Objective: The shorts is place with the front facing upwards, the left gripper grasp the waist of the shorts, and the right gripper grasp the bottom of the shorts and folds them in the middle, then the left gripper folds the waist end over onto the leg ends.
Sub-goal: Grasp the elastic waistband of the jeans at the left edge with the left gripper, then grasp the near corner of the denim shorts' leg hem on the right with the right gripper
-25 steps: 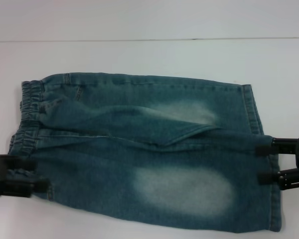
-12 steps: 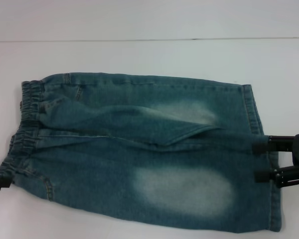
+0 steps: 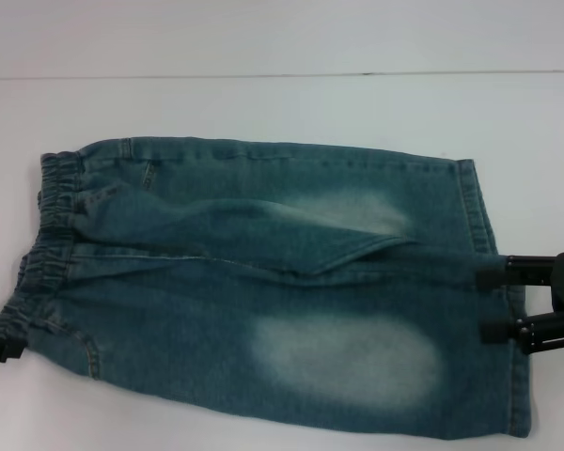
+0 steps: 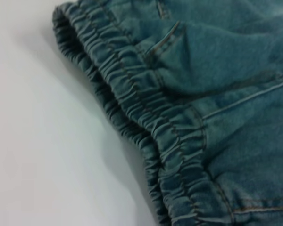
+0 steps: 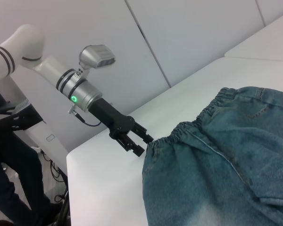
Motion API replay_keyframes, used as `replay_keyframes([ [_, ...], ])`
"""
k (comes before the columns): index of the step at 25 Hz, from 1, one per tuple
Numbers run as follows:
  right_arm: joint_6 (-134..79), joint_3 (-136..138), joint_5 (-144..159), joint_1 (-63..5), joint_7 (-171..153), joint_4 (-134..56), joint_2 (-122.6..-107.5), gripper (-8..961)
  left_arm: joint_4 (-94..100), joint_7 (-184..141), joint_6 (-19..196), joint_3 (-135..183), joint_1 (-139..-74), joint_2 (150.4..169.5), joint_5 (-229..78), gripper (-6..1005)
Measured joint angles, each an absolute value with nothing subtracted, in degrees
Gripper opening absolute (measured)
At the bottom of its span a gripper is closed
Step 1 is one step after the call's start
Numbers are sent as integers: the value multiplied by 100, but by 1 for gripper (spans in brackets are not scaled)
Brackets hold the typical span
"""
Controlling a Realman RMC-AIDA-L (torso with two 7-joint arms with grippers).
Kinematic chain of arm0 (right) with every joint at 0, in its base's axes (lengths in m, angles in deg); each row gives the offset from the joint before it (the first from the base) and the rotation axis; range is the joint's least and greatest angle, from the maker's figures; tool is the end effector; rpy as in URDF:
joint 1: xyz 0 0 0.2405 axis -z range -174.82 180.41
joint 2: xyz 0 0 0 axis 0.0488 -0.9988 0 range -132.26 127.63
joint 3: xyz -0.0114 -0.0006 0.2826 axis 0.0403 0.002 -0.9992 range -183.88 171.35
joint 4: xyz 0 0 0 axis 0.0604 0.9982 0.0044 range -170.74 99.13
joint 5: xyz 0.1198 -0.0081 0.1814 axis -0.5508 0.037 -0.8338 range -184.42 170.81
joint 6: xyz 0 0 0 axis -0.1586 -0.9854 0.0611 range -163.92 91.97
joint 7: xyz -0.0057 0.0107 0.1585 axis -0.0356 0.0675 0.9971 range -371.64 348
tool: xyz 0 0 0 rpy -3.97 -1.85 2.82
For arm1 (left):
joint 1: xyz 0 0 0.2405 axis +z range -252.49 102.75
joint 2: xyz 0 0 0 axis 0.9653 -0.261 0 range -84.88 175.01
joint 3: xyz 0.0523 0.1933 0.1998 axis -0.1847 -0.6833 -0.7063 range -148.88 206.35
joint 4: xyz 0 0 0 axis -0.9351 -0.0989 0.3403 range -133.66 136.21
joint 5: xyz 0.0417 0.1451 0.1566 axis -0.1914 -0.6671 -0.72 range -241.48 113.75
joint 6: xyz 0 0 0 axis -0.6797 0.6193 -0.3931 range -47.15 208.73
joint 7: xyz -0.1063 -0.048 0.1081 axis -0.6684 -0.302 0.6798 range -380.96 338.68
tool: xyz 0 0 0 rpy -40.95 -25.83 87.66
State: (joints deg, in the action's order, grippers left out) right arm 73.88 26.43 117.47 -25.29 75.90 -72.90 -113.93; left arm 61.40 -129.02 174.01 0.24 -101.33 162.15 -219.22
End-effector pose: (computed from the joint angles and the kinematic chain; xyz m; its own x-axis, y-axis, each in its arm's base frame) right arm 0.3106 0.3028 0.0322 0.7397 -0.5245 -0.4216 -0.5284 -0.8406 0.1188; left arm -0.3852 0.3146 0.0646 0.5866 0.8071 0.0669 0.7569 -0.5169 -0.3998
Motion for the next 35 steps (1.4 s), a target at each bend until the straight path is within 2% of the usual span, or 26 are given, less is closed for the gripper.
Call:
replay_keyframes([
  [10,7388,2643,11747,-2542,7590,-7290,-11402,931,5989,-12939,17531,2,-10287,16224,-21977,815],
  [21,7388,2643,11747,-2541,7590,-7290,-11402,932,5915,-12900,17612,-1,-10348,16223,-21943,588],
  [28,7387,2640,11747,-2541,7581,-7290,-11402,932,5873,-12913,17598,20,-10406,16225,-21934,136],
  [35,7351,2605,11747,-2556,7707,-7290,-11379,932,5763,-13081,17625,92,-10529,16208,-21886,5],
])
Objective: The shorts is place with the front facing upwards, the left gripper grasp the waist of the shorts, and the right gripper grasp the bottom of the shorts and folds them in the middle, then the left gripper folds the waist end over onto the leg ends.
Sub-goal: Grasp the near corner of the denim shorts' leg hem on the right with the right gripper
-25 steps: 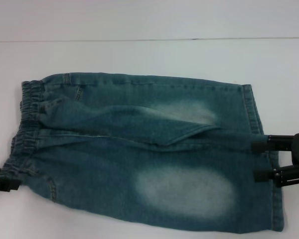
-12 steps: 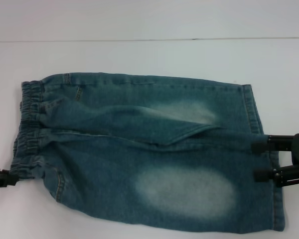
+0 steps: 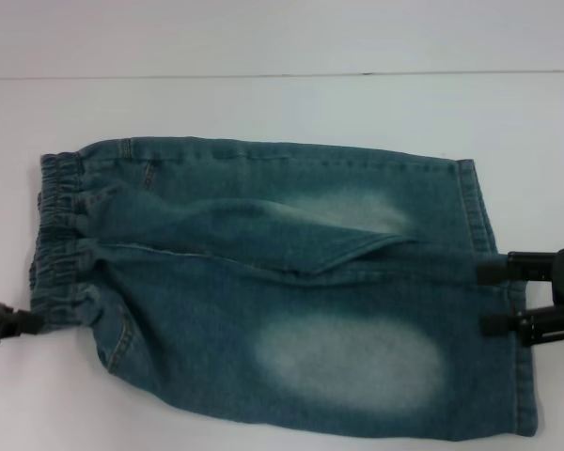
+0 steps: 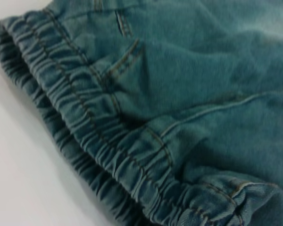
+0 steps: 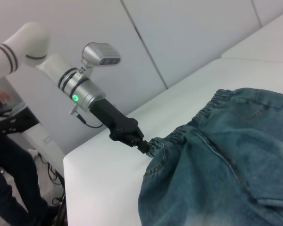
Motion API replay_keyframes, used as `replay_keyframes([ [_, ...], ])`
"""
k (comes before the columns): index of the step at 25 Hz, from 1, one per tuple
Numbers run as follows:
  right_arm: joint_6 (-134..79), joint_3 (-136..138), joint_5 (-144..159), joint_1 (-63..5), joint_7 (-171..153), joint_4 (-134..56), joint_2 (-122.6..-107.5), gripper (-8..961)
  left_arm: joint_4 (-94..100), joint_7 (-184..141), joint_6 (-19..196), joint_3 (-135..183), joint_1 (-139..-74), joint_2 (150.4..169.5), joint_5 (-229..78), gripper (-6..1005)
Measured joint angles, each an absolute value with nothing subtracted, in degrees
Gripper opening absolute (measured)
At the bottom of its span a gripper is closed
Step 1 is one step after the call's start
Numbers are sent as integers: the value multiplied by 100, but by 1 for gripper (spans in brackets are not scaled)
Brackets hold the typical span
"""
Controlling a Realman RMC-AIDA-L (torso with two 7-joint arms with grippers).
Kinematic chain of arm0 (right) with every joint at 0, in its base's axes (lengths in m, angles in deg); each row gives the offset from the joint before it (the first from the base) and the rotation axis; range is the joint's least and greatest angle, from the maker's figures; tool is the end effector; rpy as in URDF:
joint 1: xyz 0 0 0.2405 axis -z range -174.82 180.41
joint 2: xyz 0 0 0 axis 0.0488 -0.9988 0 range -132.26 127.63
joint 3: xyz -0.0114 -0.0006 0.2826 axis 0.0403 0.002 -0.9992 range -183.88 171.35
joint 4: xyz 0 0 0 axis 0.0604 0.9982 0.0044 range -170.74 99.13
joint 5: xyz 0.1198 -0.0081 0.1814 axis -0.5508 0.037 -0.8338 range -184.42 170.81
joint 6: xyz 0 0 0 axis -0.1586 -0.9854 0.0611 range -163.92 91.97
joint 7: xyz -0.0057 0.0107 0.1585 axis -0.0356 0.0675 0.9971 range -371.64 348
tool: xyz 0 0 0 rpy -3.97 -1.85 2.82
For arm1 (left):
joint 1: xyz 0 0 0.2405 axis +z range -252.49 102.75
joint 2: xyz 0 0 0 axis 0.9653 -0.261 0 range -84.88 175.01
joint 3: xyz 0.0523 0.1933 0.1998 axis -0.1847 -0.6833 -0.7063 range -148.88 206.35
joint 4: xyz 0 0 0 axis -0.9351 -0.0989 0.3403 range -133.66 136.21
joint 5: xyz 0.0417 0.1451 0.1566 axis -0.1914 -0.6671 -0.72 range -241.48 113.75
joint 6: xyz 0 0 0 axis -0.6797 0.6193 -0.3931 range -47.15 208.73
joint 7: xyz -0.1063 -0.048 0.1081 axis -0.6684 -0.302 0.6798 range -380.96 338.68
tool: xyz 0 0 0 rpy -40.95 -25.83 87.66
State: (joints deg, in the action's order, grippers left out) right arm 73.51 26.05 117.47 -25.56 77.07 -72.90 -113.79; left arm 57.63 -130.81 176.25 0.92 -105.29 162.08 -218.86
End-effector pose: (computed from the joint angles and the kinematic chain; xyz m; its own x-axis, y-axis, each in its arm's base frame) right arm 0.3103 0.3057 0.0338 0.7297 -0.5372 -0.4230 -0.5441 -0.8309 0.1165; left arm -0.3629 0.3297 0.0491 0.5868 0.8062 0.0756 0.7827 -0.5408 -0.3081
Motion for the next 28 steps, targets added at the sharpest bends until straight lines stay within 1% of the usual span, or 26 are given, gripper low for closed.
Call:
replay_keyframes([
  [2,7349,2610,11756,-2603,7971,-7290,-11317,932,5757,-13183,17685,132,-10580,16180,-21782,6],
  [5,7353,2669,12032,-2777,8514,-7322,-11167,932,5754,-13290,17802,244,-10664,16122,-21631,8],
  [7,7373,2676,12365,-2893,8728,-7435,-11111,931,5751,-13325,17834,281,-10692,16101,-21588,9],
  [14,7525,2693,13747,-3309,8951,-7677,-11095,931,5749,-13467,17771,385,-10786,16054,-21505,13],
  [21,7745,2765,14872,-3687,9154,-7718,-11149,931,5714,-13487,17677,386,-10826,16040,-21494,18],
  [28,7757,3251,15127,-3742,9421,-7677,-11198,931,5612,-13492,17626,386,-10835,16016,-21494,22],
])
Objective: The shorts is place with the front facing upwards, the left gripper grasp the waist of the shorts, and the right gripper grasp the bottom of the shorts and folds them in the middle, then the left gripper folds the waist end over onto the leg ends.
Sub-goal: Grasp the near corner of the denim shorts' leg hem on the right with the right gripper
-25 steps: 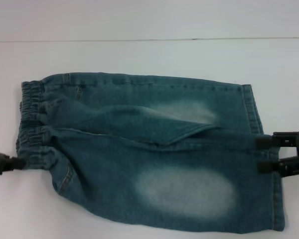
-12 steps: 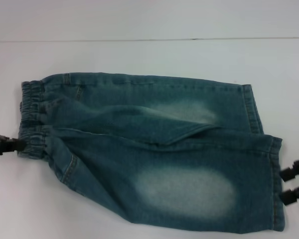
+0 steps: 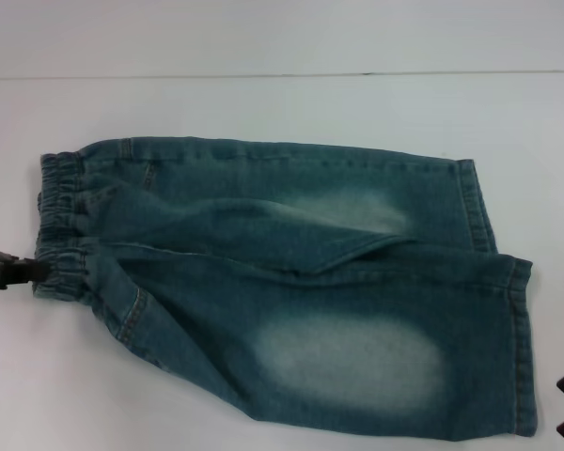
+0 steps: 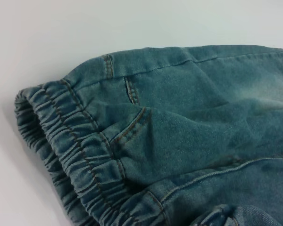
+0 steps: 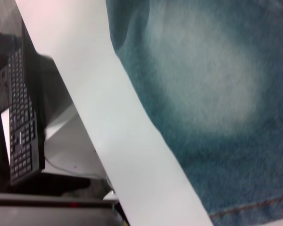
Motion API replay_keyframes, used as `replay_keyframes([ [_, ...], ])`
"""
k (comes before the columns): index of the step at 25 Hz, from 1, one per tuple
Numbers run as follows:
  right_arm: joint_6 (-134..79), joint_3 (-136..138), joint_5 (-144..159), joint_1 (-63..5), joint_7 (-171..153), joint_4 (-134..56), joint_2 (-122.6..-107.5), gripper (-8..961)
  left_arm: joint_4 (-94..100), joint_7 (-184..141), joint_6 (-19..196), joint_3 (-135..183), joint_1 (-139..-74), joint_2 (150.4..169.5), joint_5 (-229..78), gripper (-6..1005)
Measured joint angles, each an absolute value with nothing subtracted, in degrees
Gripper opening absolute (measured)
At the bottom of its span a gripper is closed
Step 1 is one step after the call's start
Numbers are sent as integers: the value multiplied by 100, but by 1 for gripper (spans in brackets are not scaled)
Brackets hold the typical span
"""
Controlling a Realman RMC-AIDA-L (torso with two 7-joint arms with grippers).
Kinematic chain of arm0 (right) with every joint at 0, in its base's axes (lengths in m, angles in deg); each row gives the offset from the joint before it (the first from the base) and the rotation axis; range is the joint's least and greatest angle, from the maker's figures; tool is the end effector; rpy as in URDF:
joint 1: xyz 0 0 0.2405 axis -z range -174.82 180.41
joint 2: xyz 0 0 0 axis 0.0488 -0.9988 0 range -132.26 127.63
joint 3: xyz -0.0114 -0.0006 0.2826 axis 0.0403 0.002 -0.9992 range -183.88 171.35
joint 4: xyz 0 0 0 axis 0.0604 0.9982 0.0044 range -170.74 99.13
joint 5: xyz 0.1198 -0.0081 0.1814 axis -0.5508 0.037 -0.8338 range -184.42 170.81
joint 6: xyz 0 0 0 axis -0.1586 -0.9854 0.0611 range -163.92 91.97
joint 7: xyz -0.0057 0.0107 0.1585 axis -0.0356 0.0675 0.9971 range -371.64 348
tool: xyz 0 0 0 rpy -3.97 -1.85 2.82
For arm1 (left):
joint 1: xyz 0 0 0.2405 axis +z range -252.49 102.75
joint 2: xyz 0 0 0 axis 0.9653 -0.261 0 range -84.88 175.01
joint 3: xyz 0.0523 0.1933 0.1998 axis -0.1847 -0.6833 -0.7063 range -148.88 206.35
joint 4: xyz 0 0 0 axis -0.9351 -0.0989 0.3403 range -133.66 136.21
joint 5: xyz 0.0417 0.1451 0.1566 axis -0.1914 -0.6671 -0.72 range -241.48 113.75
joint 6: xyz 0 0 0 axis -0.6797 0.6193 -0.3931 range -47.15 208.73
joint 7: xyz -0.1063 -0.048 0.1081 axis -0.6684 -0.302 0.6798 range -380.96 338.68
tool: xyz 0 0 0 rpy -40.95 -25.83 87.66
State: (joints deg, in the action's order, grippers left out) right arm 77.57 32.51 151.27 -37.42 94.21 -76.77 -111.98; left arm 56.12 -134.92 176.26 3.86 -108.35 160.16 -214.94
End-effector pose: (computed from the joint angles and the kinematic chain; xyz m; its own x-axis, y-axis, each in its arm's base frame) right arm 0.3148 0.3208 0.0435 0.6765 -0.6753 0.2938 -0.7228 -0.6853 0.0894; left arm -0.3452 0.3547 0.0643 0.5600 0.8053 0.1945 0.8178 -0.4997 -0.2855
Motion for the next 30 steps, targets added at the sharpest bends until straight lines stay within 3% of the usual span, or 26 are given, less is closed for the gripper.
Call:
replay_keyframes([
  [26,7027,4001,15097,-4068,9661,-7061,-11493,924,5603,-13544,17535,383,-10881,16065,-21485,38],
  [30,6936,4024,15012,-4091,9596,-7061,-11558,856,5603,-13535,17533,386,-10876,16064,-21485,40],
])
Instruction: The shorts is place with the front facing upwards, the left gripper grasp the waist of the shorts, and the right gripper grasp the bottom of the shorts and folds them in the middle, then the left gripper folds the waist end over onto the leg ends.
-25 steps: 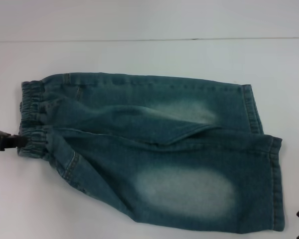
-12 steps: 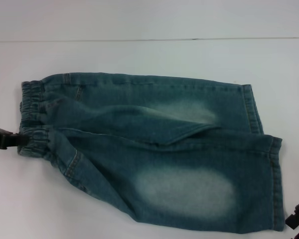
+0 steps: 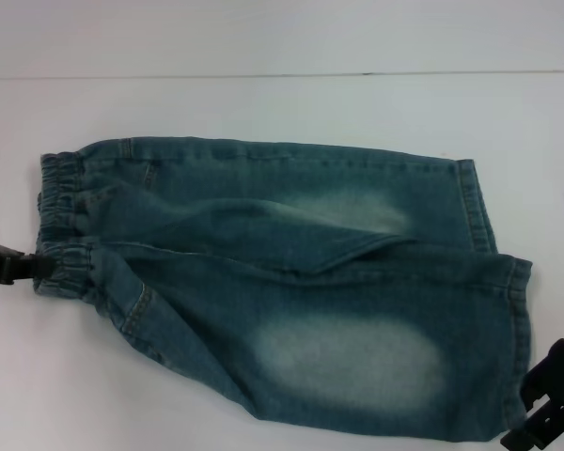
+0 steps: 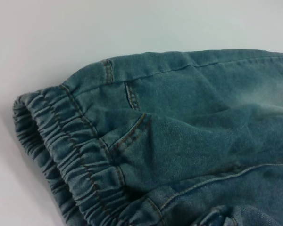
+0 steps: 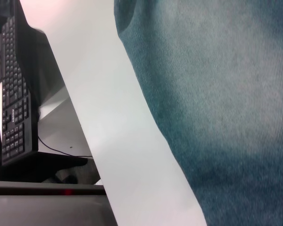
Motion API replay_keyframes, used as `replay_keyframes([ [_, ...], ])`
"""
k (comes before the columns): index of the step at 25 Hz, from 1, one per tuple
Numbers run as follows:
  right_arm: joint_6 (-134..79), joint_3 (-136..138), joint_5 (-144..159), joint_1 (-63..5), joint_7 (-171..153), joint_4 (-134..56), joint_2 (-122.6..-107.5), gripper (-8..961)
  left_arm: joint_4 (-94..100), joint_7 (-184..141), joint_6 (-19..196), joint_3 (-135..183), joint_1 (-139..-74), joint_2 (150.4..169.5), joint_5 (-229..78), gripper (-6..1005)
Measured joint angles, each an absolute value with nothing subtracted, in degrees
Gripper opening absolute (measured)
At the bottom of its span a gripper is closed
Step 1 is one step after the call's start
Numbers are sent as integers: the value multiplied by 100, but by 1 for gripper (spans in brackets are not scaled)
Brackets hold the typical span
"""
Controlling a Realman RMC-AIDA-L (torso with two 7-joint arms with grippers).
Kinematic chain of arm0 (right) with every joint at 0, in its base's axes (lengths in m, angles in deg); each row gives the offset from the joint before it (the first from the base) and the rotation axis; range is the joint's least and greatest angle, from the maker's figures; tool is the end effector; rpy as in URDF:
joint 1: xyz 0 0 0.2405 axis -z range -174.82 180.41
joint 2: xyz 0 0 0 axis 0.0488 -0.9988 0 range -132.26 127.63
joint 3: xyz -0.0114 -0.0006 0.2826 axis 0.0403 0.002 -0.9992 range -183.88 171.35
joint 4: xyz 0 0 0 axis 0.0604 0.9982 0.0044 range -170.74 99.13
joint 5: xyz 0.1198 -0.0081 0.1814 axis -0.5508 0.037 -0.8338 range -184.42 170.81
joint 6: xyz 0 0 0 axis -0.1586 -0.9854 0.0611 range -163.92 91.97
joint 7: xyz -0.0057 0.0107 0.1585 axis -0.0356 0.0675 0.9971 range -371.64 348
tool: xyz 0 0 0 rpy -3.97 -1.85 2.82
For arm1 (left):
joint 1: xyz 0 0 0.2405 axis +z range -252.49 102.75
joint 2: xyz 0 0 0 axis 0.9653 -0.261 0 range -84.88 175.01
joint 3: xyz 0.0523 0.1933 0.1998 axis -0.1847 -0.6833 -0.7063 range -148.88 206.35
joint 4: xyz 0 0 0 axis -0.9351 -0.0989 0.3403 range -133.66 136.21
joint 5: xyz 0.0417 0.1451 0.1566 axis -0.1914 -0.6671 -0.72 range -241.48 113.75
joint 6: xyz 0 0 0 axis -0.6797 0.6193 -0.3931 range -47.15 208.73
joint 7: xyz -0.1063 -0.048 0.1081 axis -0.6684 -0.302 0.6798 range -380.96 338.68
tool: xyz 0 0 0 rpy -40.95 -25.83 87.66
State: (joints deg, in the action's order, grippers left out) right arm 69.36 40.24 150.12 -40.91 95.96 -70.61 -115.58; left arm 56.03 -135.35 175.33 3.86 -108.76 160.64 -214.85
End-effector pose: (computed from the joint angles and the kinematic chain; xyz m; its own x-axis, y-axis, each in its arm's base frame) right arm 0.3007 0.3289 -0.0098 0.6984 -0.6117 0.3716 -0.6866 -0.7192 0.1067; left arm -0.3427 0.3583 0.0608 0.5587 0.8038 0.2041 0.8191 -0.4962 -0.2879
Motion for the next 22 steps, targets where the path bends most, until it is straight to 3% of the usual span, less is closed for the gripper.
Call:
replay_keyframes([
  [6,6851,4041,15020,-4101,9564,-7061,-11598,755,5603,-13532,17534,378,-10889,16064,-21485,44],
  [17,6717,4055,15026,-4097,9597,-7061,-11595,266,5550,-13530,17537,377,-10925,16071,-21486,50],
  [20,6708,4057,15026,-4096,9593,-7061,-11595,36,5550,-13530,17537,378,-10925,16072,-21486,52],
  [22,6696,4051,15025,-4091,9581,-7061,-11590,35,5550,-13534,17537,377,-10926,16073,-21486,53],
])
